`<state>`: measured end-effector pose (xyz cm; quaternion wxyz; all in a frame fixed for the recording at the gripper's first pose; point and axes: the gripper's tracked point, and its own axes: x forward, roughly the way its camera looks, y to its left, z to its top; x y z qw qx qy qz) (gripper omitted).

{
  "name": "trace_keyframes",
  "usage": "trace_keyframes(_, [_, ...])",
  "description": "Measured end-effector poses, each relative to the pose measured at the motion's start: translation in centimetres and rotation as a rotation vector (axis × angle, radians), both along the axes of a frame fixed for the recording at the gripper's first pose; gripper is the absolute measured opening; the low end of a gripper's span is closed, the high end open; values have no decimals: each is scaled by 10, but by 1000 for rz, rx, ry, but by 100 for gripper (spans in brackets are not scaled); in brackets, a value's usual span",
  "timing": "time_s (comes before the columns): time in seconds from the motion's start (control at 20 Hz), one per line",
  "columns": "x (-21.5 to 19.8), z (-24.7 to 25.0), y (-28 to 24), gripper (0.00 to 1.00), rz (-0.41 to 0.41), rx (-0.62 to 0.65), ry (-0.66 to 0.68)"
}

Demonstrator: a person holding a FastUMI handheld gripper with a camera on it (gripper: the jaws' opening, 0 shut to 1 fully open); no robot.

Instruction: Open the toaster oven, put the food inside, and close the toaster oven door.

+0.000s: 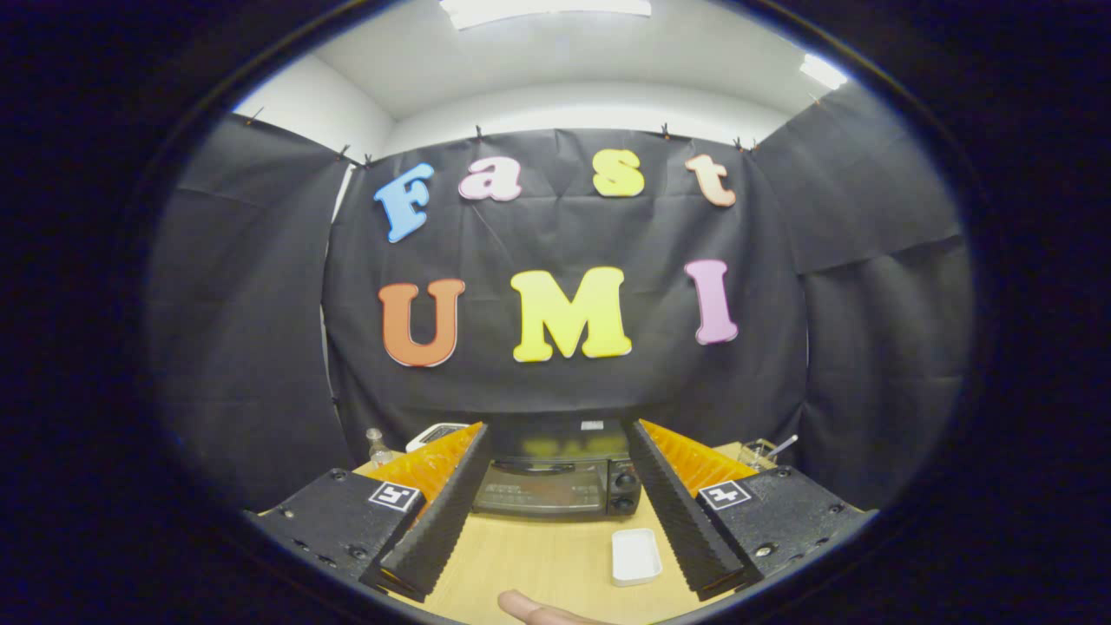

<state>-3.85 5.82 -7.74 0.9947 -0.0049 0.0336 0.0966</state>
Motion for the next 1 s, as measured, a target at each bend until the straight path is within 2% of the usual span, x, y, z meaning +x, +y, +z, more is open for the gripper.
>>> trace_keyframes(0.25, [-52,25,-18,100,-11,18,-40])
trace_keyframes(0.45, [-75,53,-17,100,30,20,-112])
trace_keyframes(0.75, [-105,55,-30,100,50,5,-188])
trace_keyframes(1.0, [-105,34,-31,100,58,-12,-145])
